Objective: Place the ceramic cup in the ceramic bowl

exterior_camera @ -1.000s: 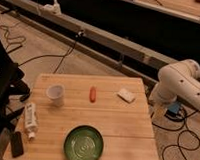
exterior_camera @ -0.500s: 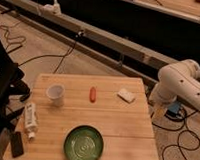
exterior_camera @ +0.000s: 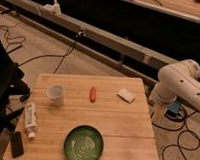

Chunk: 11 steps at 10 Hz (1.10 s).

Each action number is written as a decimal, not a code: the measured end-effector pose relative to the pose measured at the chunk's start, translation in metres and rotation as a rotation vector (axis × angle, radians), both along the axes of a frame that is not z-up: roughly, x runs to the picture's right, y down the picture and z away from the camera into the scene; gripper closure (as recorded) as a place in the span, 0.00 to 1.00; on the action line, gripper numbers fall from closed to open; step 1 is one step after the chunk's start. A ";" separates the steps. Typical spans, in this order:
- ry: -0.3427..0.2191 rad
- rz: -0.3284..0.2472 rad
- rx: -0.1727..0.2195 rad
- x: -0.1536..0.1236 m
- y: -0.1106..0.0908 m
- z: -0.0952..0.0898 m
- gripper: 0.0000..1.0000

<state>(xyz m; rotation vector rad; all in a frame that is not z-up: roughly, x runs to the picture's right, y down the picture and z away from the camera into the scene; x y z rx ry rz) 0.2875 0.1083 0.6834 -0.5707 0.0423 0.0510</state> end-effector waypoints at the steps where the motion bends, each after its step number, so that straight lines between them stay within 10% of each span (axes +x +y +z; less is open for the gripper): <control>1: 0.000 0.000 0.000 0.000 0.000 0.000 0.35; 5: -0.005 0.034 0.016 0.002 -0.014 0.006 0.35; 11: -0.253 0.216 -0.030 -0.064 -0.012 0.037 0.35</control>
